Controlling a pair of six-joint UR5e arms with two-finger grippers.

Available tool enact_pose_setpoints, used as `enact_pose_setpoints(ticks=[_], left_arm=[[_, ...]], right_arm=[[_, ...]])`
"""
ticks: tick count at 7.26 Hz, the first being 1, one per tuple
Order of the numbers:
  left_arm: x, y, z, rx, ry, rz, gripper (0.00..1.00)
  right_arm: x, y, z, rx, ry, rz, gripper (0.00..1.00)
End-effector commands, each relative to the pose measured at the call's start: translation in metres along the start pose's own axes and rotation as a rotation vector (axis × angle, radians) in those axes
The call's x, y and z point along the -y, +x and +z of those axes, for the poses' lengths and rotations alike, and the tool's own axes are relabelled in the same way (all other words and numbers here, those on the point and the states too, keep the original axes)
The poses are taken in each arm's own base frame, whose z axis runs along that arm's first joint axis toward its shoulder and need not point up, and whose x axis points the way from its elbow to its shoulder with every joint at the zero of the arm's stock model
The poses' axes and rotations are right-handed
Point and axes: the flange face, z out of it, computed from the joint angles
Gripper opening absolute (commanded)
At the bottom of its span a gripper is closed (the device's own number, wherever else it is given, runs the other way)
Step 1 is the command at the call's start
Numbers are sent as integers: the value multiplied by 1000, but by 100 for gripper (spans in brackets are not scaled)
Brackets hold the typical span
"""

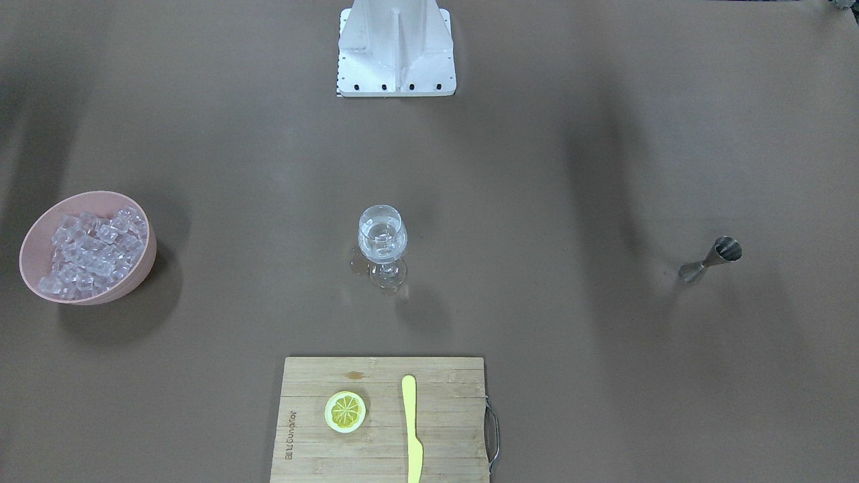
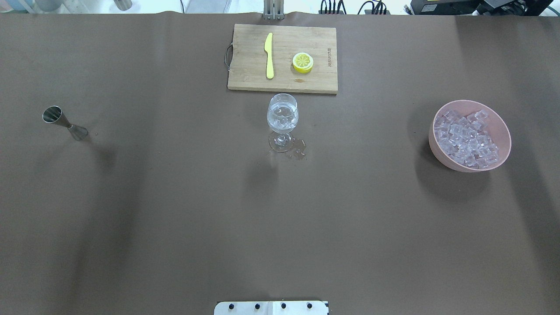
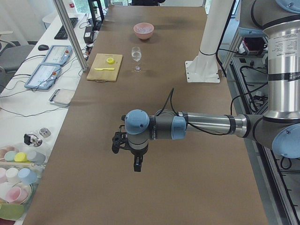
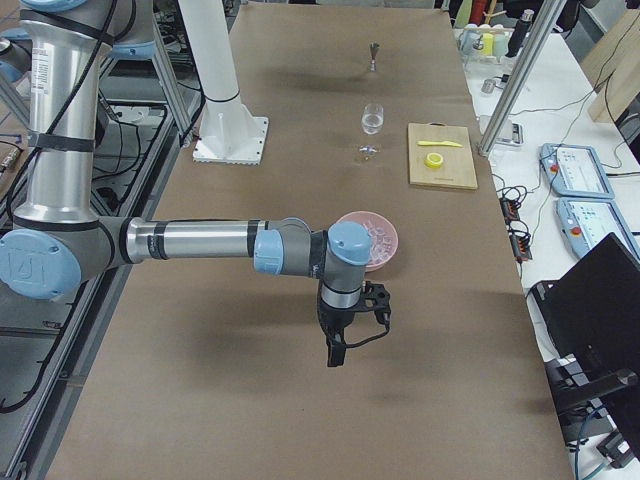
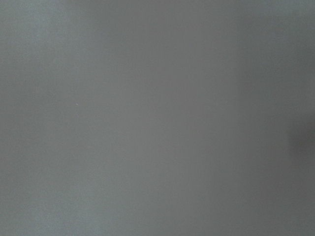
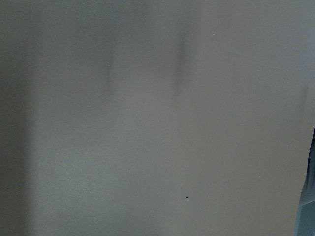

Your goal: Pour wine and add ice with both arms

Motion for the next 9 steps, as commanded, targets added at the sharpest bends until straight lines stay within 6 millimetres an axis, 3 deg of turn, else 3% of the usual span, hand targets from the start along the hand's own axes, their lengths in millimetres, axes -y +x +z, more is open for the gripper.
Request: enact_pose_setpoints(ticks=[1,6,9], left_arm=[[0,0,0,0,2,3,98],[0,1,-1,0,3,7,98],[0,1,-1,0,4,8,98]], right_arm=[[2,-7,-9,113,42,2,100],[-3,-3,-2,107,27,11,100],[1,-3,-8,99,41,5,100]])
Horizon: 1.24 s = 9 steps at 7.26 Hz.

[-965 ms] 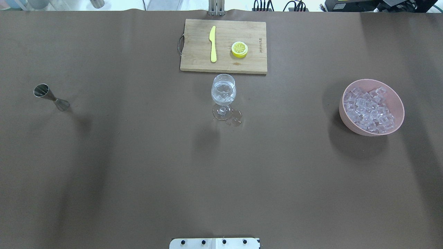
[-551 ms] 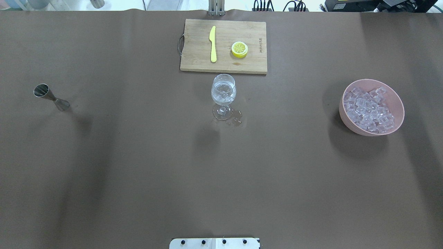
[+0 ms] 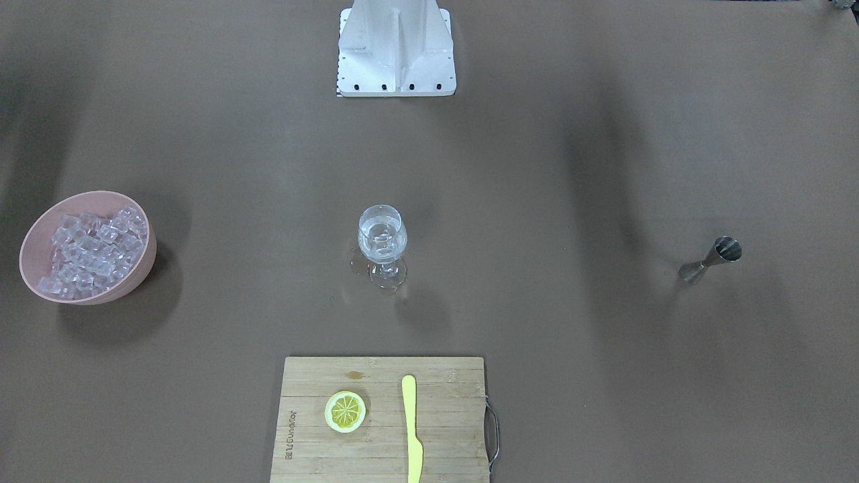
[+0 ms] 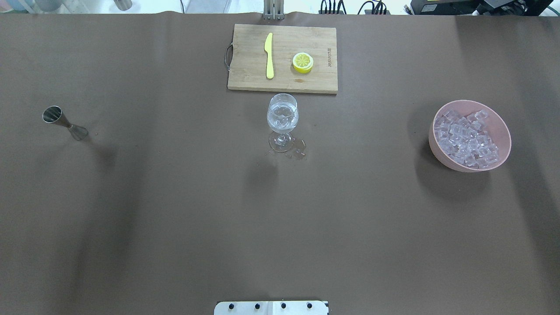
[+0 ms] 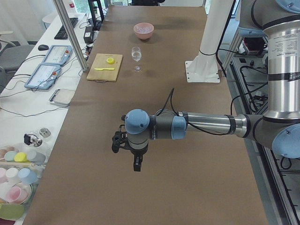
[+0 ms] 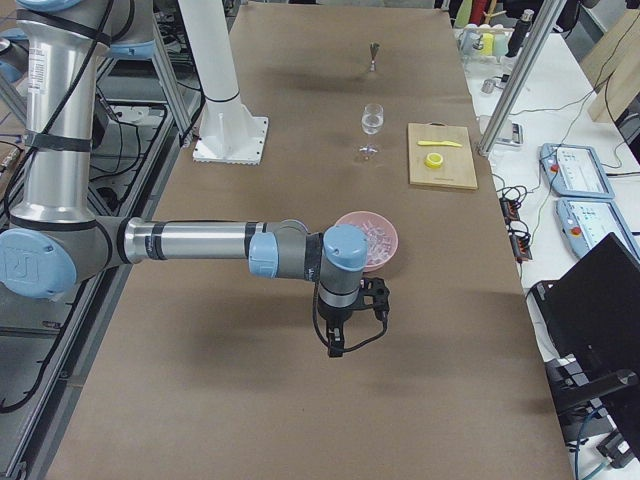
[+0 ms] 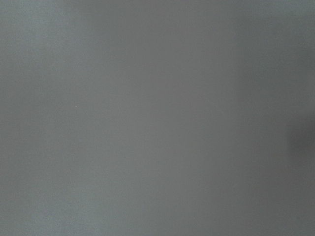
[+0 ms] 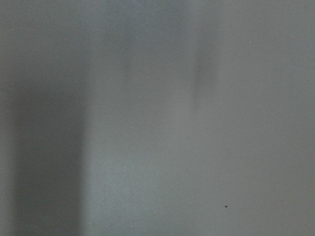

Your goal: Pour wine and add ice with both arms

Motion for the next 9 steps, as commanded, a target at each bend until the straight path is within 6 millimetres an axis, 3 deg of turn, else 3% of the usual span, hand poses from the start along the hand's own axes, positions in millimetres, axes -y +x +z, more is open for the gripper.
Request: enact_pose_setpoints(ticks=[1,9], left_arm=[[-1,0,0,0,-1,-1,98],[-1,0,0,0,-1,1,98]], right_arm=[[6,-6,-13,-25,26,-20,100],[0,-8,-16,-26,29,-20,100]])
